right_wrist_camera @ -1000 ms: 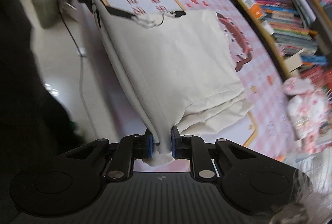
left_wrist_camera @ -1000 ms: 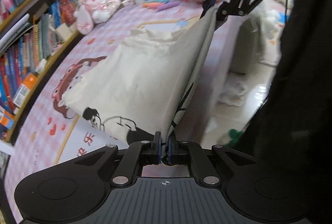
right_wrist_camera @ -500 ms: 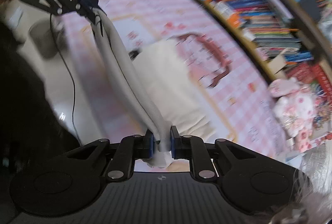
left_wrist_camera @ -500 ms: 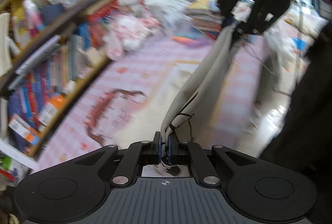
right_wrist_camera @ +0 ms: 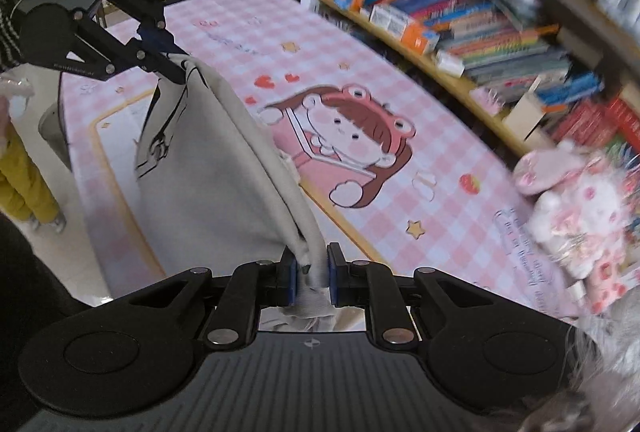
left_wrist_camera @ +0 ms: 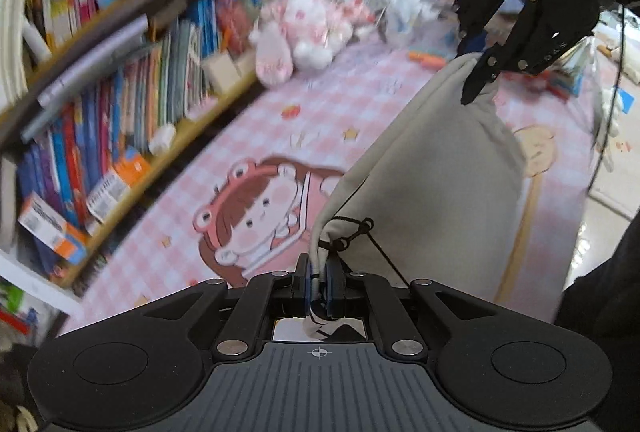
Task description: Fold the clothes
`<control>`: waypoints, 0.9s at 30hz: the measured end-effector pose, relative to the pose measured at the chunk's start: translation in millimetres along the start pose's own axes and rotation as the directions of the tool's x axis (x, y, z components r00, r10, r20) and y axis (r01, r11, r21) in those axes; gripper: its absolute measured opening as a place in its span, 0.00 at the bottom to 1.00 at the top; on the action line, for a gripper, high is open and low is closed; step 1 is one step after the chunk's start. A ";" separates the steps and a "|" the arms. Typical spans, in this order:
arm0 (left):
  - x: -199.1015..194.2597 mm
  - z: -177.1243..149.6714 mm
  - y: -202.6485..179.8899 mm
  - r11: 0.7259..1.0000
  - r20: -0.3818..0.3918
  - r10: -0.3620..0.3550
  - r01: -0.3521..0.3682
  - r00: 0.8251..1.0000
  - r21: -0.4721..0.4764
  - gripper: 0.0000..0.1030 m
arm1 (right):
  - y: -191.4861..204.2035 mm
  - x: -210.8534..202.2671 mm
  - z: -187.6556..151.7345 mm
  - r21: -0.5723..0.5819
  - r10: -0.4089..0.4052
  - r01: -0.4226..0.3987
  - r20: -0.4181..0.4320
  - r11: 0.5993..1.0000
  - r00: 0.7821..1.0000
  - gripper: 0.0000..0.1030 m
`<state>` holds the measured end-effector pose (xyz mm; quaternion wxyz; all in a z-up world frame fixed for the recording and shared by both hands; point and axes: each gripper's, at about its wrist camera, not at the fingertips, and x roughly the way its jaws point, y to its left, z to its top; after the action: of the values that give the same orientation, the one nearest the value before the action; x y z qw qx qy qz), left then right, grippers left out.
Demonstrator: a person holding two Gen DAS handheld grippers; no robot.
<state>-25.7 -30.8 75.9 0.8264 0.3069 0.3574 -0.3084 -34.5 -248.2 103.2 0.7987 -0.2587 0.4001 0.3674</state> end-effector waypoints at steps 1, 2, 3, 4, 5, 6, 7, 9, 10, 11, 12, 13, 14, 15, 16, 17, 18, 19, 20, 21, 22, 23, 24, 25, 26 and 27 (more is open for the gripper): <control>10.8 -0.1 3.5 1.000 -0.020 -0.003 0.003 1.000 -0.012 0.07 | -5.3 10.4 0.2 0.005 0.010 -0.010 -0.010 1.000 1.000 0.13; 20.7 -0.4 6.7 1.000 -0.036 -0.005 0.004 0.999 -0.023 0.07 | -10.2 19.6 -0.4 0.016 0.019 -0.019 -0.021 1.000 1.000 0.13; 29.6 -1.1 9.4 0.999 -0.049 -0.004 0.002 0.999 -0.032 0.09 | -15.1 27.9 -1.8 0.032 0.029 -0.028 -0.030 0.999 0.999 0.13; 38.5 -1.8 12.1 0.999 -0.063 -0.003 0.000 0.998 -0.042 0.12 | -20.0 36.2 -3.3 0.047 0.038 -0.037 -0.039 0.998 0.999 0.13; 45.5 -3.8 15.2 0.998 -0.073 0.002 -0.006 0.997 -0.059 0.13 | -25.0 44.4 -4.7 0.063 0.048 -0.045 -0.048 0.997 0.998 0.13; 47.9 -8.8 19.4 0.995 -0.076 0.015 -0.022 0.997 -0.094 0.14 | -29.9 52.7 -6.1 0.079 0.058 -0.053 -0.057 0.995 0.997 0.13; 50.3 -13.9 23.6 0.991 -0.079 0.028 -0.038 0.996 -0.130 0.19 | -34.8 60.9 -7.6 0.095 0.068 -0.061 -0.065 0.994 0.996 0.13; 55.0 -24.0 31.9 0.977 -0.086 0.054 -0.070 0.995 -0.199 0.29 | -44.7 77.5 -10.4 0.127 0.088 -0.077 -0.082 0.989 0.993 0.14; 57.4 -29.0 36.1 0.968 -0.091 0.067 -0.086 0.994 -0.234 0.38 | -49.6 85.7 -11.8 0.144 0.098 -0.085 -0.090 0.986 0.991 0.15; 59.7 -34.1 40.3 0.958 -0.096 0.079 -0.102 0.992 -0.268 0.43 | -53.6 92.2 -13.9 0.160 0.104 -0.088 -0.096 0.983 0.990 0.17; 62.1 -39.1 44.5 0.946 -0.101 0.092 -0.118 0.991 -0.302 0.50 | -57.3 97.1 -16.9 0.181 0.100 -0.081 -0.098 0.980 0.990 0.18; 64.5 -44.2 48.7 0.933 -0.107 0.104 -0.134 0.989 -0.335 0.51 | -61.7 101.3 -20.6 0.211 0.091 -0.069 -0.098 0.975 0.991 0.21; 66.9 -49.3 52.9 0.918 -0.113 0.115 -0.149 0.987 -0.368 0.51 | -66.4 104.3 -24.5 0.243 0.083 -0.057 -0.096 0.968 0.992 0.23; 69.2 -54.3 57.0 0.902 -0.120 0.127 -0.165 0.985 -0.400 0.50 | -70.9 105.9 -28.2 0.273 0.069 -0.041 -0.093 0.961 0.993 0.24; 71.6 -59.4 61.2 0.884 -0.127 0.138 -0.180 0.982 -0.431 0.50 | -75.5 105.6 -32.4 0.308 0.038 -0.008 -0.091 0.951 0.995 0.23; 71.1 -65.7 64.6 0.862 -0.120 0.142 -0.183 0.982 -0.472 0.49 | -79.7 103.5 -37.4 0.350 0.005 0.026 -0.087 0.937 0.996 0.24; 63.6 -74.7 65.6 0.830 -0.079 0.128 -0.150 0.989 -0.537 0.49 | -83.2 99.4 -42.9 0.397 -0.017 0.046 -0.076 0.917 0.997 0.24; 56.5 -82.7 64.9 0.793 -0.031 0.108 -0.105 0.994 -0.600 0.49 | -86.3 92.9 -49.4 0.454 -0.037 0.058 -0.054 0.889 0.998 0.23; 50.8 -90.0 63.4 0.753 0.014 0.091 -0.060 0.996 -0.655 0.48 | -87.9 85.3 -55.3 0.506 -0.050 0.056 -0.026 0.861 0.998 0.23; 48.3 -95.5 59.6 0.718 0.051 0.077 -0.020 0.996 -0.695 0.46 | -88.0 77.6 -60.4 0.549 -0.048 0.037 0.006 0.835 0.999 0.23; 45.8 -101.0 55.9 0.680 0.088 0.065 0.021 0.994 -0.732 0.46 | -86.7 70.1 -65.5 0.593 -0.036 0.003 0.043 0.805 0.998 0.23; 44.5 -105.9 52.2 0.645 0.118 0.057 0.054 0.991 -0.763 0.46 | -84.1 63.9 -69.5 0.632 -0.018 -0.038 0.081 0.774 0.997 0.23; 46.0 -109.4 48.6 0.618 0.130 0.055 0.068 0.990 -0.783 0.46 | -80.6 59.1 -73.3 0.671 -0.004 -0.075 0.115 0.738 0.993 0.23; 47.6 -112.8 45.0 0.591 0.141 0.053 0.083 0.989 -0.803 0.46 | -77.5 56.5 -76.5 0.705 0.006 -0.102 0.138 0.701 0.990 0.23; 49.6 -116.0 42.0 0.564 0.151 0.051 0.096 0.987 -0.820 0.45 | -74.3 56.5 -78.8 0.735 0.016 -0.123 0.151 0.667 0.988 0.23; 52.7 -118.3 40.3 0.542 0.156 0.047 0.106 0.987 -0.834 0.45 | -70.6 58.3 -80.5 0.760 0.025 -0.136 0.157 0.636 0.987 0.23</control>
<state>-14.7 65.0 -19.4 0.8927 -0.1577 0.3991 -0.1374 9.2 -325.1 19.3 0.8401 0.1477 0.4759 0.2142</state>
